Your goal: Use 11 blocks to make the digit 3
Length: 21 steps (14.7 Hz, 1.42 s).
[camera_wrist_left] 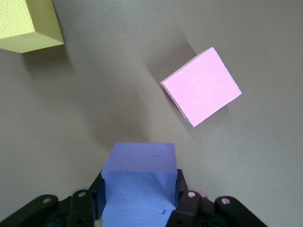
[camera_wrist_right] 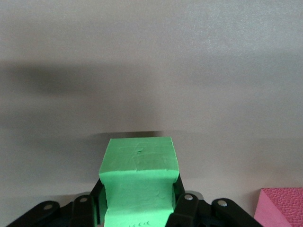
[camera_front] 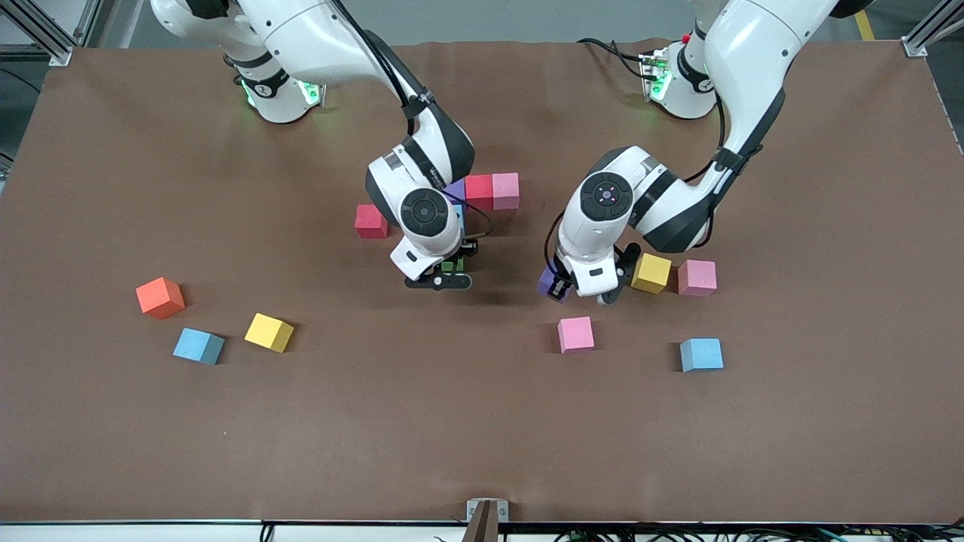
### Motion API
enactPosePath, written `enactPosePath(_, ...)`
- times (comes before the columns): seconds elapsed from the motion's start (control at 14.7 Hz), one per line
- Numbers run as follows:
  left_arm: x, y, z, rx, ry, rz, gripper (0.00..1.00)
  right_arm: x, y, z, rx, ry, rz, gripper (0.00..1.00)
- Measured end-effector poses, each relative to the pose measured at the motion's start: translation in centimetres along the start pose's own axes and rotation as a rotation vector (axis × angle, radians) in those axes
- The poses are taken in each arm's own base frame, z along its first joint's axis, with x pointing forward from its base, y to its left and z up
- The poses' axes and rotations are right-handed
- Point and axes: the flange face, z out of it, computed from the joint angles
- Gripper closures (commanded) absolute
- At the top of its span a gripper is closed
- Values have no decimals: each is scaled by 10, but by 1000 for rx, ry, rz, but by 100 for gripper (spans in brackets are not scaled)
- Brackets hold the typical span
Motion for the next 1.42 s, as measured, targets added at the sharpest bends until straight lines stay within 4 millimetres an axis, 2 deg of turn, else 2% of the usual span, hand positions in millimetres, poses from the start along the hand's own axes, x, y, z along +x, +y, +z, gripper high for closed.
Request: enactPosePath(1.42, -3, 0, 1, 1, 0, 4, 61, -9, -8, 17, -23, -20, -1, 77)
